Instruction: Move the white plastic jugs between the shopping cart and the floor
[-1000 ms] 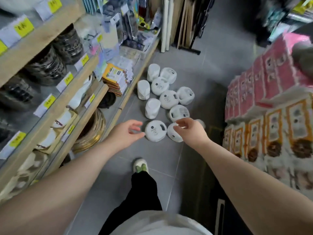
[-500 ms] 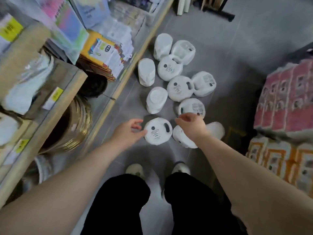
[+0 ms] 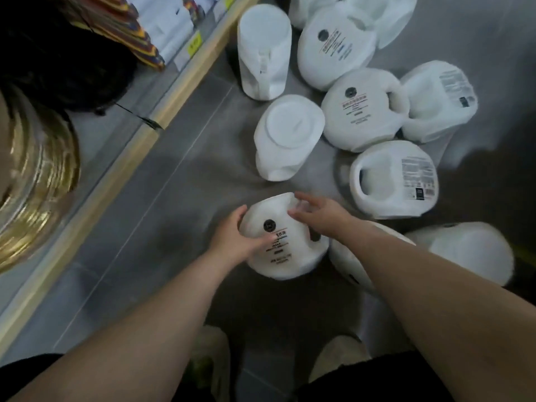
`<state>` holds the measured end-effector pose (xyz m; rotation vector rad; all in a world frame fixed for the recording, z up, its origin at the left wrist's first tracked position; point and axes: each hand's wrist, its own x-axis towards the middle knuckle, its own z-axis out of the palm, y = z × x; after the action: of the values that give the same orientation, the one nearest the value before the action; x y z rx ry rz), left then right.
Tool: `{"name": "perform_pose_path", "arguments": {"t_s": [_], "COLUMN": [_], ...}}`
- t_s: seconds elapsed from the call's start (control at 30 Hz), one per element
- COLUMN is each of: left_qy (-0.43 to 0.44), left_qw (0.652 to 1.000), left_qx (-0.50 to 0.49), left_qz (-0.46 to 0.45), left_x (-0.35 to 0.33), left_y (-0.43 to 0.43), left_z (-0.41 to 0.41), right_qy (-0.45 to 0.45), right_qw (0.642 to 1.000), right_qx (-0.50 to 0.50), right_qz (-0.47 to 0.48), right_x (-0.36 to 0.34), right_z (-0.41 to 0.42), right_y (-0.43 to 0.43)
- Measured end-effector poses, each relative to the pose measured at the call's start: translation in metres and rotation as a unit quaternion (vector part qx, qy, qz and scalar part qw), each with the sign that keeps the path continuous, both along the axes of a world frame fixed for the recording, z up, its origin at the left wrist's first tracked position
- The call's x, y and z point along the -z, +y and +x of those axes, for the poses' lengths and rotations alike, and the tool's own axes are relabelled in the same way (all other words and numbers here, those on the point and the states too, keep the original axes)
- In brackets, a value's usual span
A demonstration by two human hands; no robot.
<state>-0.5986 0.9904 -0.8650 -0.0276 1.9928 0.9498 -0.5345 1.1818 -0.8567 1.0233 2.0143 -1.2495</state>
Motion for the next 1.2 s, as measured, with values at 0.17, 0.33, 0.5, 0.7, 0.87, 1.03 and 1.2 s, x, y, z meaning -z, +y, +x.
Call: {"name": "perform_pose_path", "arguments": {"t_s": [0.17, 0.33, 0.5, 0.7, 0.87, 1.03, 1.2], "left_qy": [-0.022, -0.068, -0.059, -0.032, -0.005, 0.033, 0.075], "left_qw": [0.999, 0.995, 0.994, 0.995, 0.994, 0.992, 0.985], "left_qx": [-0.003, -0.042, -0.054, 0.021, 0.062, 0.077, 0.077], "left_qz": [0.030, 0.052, 0.080, 0.087, 0.086, 0.099, 0.134], "left_x": [0.055, 0.064, 0.007, -0.144, -0.308, -0.460, -0.551], "left_y": [0.007, 0.010, 0.013, 0.010, -0.002, -0.028, -0.068], "left_z": [0.002, 0.003, 0.003, -0.005, -0.011, -0.018, -0.029], "right_qy": [0.039, 0.051, 0.082, 0.093, 0.108, 0.134, 0.183], "right_qw": [0.998, 0.998, 0.995, 0.992, 0.989, 0.986, 0.980], "right_qx": [-0.027, -0.002, 0.037, 0.070, 0.083, 0.082, 0.062], "right_qz": [-0.033, -0.042, -0.039, -0.051, -0.065, -0.051, -0.036], "right_x": [0.048, 0.058, 0.007, -0.145, -0.319, -0.481, -0.576], "right_z": [-0.003, -0.002, 0.004, 0.023, 0.025, 0.016, 0.011], "right_y": [0.008, 0.010, 0.008, 0.001, -0.012, -0.038, -0.074]}}
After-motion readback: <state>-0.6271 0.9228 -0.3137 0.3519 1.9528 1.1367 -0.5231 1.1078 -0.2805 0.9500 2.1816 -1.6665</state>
